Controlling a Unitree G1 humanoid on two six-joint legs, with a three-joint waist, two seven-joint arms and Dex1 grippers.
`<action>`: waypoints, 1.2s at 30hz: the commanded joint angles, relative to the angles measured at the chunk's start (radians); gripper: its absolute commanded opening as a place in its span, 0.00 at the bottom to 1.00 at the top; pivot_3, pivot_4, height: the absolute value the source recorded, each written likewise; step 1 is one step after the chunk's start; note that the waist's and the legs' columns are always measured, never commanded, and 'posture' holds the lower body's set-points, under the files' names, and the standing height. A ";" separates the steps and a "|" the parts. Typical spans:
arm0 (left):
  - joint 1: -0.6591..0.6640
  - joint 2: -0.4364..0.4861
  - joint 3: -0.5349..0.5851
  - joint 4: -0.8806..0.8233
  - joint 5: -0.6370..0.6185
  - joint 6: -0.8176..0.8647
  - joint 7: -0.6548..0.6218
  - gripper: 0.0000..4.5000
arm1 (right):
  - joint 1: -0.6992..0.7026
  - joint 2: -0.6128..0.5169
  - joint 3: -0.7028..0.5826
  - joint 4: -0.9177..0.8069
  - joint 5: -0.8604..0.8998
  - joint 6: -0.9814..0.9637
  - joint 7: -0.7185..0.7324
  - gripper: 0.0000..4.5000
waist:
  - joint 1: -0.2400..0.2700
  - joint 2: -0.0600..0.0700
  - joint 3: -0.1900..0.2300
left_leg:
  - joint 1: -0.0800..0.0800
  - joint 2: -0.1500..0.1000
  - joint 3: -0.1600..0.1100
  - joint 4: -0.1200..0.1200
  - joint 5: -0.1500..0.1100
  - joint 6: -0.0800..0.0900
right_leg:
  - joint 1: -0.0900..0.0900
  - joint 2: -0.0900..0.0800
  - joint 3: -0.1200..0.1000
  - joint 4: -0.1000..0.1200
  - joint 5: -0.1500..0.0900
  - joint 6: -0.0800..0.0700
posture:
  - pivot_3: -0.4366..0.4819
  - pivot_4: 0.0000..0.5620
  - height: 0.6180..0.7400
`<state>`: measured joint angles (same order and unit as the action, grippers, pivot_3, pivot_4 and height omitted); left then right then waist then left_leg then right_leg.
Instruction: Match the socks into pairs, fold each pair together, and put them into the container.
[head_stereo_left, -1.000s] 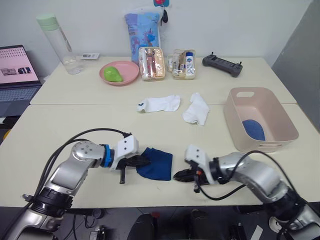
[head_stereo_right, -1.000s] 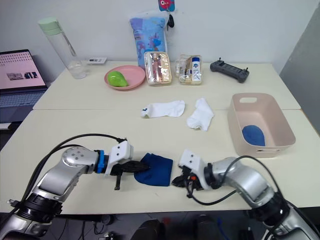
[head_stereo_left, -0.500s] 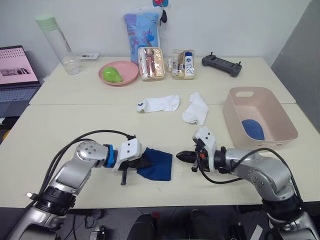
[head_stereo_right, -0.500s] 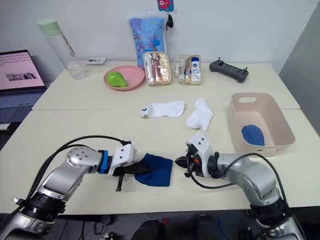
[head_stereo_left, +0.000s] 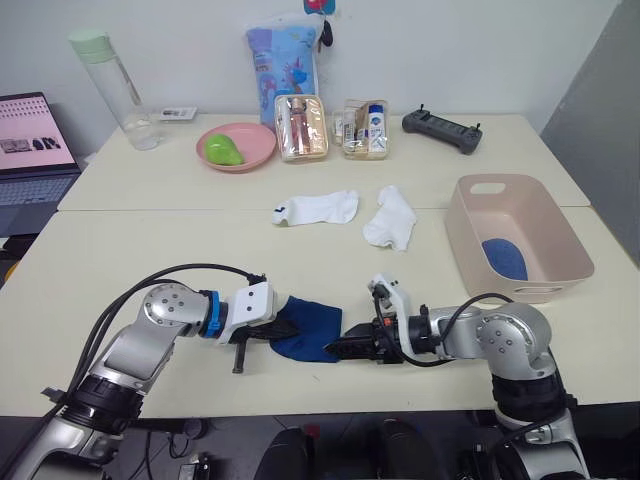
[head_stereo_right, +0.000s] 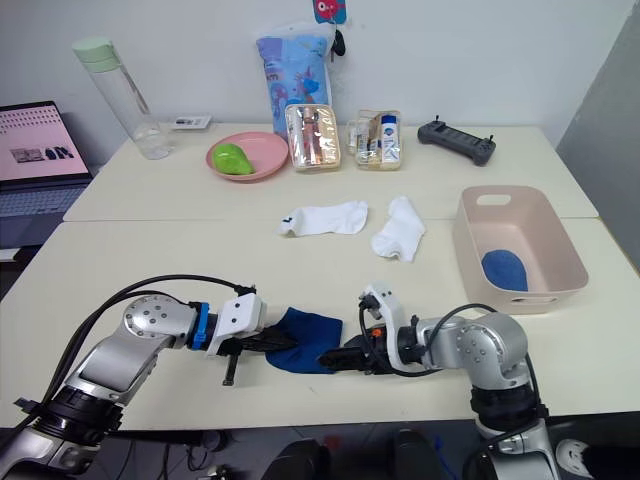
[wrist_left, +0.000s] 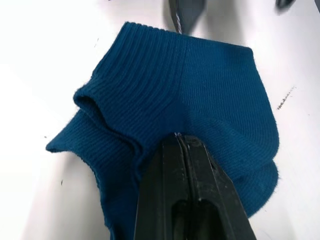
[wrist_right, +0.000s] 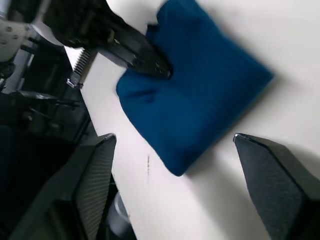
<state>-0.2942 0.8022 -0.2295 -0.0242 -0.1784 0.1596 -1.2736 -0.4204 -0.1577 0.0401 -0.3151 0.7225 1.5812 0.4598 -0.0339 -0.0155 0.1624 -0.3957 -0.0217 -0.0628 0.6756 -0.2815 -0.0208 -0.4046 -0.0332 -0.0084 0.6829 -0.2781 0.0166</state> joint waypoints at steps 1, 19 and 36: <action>0.010 0.024 0.003 0.013 0.018 0.024 -0.003 0.00 | -0.034 0.062 -0.014 0.033 -0.011 -0.004 -0.037 0.85 | 0.000 0.000 0.000 | 0.000 0.000 0.000 0.000 0.000 0.000 | 0.000 0.000 0.000 0.000 0.000 0.000 | 0.48 0.27 0.94; 0.020 0.030 0.054 -0.007 -0.034 0.074 0.007 0.00 | -0.080 0.172 0.045 0.172 -0.016 -0.209 -0.033 0.24 | -0.002 0.000 0.000 | 0.001 0.001 0.000 0.000 0.000 0.000 | 0.000 0.001 0.001 0.001 0.000 0.000 | 0.48 0.27 0.94; -0.461 -0.159 0.167 -0.034 -0.383 0.549 0.062 0.39 | -0.051 -0.276 -0.339 -0.357 0.102 -0.163 -0.035 0.00 | 0.009 -0.001 0.001 | -0.004 -0.003 -0.002 0.002 0.000 0.000 | 0.000 0.001 -0.002 -0.003 -0.001 0.002 | 0.48 0.27 0.94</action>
<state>-0.7353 0.6533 -0.0877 -0.0433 -0.5284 0.6890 -1.2260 -0.4576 -0.4259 -0.2487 -0.6219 0.7804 1.4173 0.4129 -0.0248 -0.0168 0.1632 -0.3995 -0.0241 -0.0642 0.6775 -0.2816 -0.0207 -0.4046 -0.0333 -0.0095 0.6806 -0.2788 0.0182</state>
